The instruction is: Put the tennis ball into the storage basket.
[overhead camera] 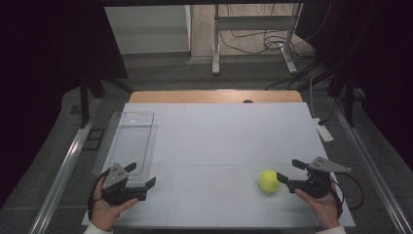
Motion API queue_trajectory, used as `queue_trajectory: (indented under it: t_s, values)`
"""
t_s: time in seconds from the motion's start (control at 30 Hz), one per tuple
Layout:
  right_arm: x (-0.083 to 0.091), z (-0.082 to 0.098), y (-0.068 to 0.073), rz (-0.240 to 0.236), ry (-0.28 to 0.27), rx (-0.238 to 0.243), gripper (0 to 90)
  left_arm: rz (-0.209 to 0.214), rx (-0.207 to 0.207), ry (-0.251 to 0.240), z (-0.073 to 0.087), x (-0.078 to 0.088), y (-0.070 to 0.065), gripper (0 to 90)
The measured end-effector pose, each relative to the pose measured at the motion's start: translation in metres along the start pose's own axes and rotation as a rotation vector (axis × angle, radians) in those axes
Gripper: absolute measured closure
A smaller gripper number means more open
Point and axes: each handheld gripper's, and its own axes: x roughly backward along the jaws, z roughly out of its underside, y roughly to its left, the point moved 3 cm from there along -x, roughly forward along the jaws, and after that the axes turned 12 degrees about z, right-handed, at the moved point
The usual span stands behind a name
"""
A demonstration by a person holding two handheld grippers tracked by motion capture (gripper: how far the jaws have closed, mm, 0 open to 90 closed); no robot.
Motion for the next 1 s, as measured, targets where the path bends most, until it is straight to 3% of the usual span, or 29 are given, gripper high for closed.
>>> queue_trajectory:
  t_s: [1.0]
  values:
    - [0.0010,-0.0003,-0.0003,0.001,-0.004,0.002,13.7,0.013,-0.010,-0.010,-0.0058,-0.0032,-0.0026,13.0]
